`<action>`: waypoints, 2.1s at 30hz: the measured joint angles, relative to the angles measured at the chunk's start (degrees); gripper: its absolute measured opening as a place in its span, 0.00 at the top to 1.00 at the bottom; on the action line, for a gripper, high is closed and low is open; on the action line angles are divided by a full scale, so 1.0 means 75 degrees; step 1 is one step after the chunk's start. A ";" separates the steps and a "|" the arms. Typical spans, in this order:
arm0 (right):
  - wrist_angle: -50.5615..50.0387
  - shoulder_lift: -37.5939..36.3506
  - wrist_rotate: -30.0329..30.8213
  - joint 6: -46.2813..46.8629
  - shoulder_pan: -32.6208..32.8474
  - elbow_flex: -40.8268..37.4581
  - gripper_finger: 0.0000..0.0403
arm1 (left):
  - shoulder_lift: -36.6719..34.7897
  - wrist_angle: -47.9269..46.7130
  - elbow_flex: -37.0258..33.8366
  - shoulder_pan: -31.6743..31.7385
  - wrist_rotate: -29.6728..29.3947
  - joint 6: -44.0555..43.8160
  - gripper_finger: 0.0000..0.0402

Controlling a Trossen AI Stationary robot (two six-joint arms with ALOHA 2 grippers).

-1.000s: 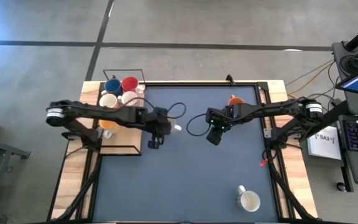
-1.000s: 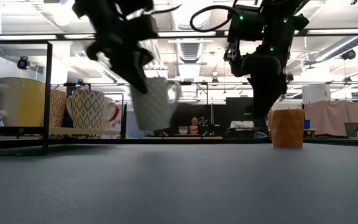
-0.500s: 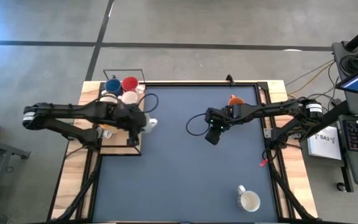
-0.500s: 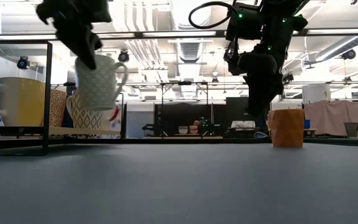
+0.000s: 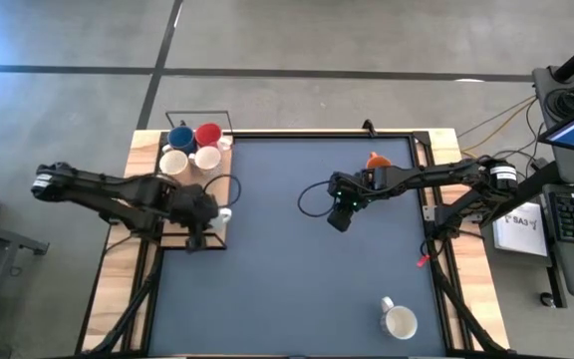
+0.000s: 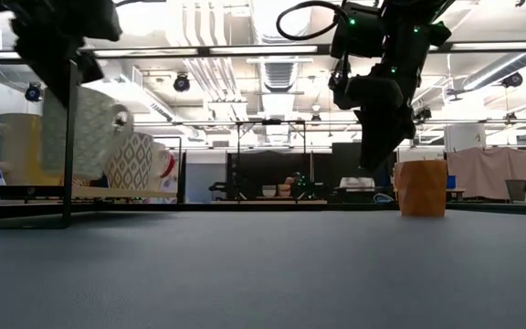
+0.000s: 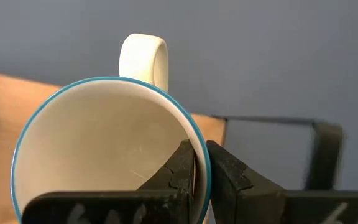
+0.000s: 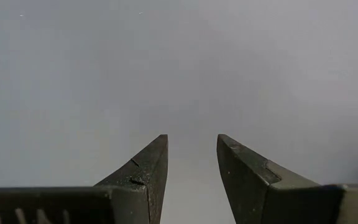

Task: Place coffee mugs
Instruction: Put the green patterned mug on the shelf

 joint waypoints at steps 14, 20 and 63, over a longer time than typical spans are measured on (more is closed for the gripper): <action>0.0006 0.0000 -0.0003 0.0161 0.0000 0.0000 0.68 | -0.0473 -0.1035 -0.0086 -0.1623 -0.0893 -0.2763 0.97; 0.0020 0.0000 -0.0003 0.0176 0.0000 0.0000 0.68 | -0.0478 -0.1384 -0.0091 -0.2016 -0.0757 -0.3380 0.97; 0.0035 0.0003 -0.0020 0.0170 -0.0019 0.0000 0.68 | -0.0495 -0.1298 0.0301 -0.2209 0.0547 -0.3195 0.77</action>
